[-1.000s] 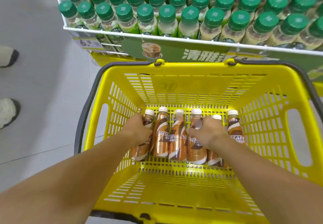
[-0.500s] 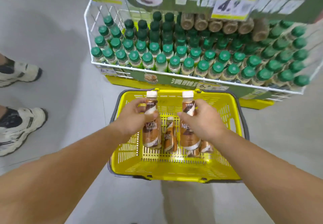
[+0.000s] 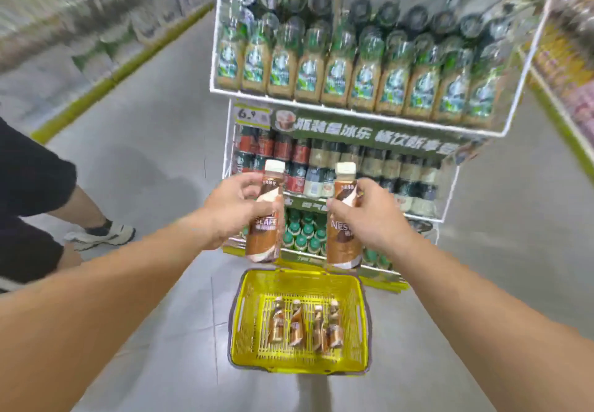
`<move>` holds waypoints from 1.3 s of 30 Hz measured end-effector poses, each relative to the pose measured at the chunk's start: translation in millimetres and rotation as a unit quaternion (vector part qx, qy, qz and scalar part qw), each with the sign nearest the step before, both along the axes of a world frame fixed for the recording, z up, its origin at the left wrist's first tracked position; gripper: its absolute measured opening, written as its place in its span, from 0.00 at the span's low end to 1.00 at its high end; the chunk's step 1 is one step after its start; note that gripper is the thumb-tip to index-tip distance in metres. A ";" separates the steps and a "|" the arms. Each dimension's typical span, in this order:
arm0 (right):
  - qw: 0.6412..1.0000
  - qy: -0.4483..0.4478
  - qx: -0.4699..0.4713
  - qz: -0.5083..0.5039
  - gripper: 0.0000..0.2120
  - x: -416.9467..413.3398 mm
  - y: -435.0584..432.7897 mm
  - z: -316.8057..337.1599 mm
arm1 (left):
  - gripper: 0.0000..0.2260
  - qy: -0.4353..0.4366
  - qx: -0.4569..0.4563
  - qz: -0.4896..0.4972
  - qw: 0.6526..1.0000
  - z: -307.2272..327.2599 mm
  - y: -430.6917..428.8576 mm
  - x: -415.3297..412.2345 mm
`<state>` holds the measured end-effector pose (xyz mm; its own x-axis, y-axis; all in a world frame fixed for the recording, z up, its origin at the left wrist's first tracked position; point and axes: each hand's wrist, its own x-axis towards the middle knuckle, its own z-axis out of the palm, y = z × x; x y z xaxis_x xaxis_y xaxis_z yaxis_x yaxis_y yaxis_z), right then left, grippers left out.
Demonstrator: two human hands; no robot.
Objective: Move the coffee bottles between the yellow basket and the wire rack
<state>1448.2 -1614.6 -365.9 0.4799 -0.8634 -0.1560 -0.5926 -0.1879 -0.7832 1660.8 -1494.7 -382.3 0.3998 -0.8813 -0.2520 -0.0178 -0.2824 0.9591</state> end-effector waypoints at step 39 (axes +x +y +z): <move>0.984 -0.059 -0.168 -0.002 0.37 129.4 -153.9 463.8 | 0.32 -0.238 -0.149 0.105 0.954 482.9 -172.1 124.8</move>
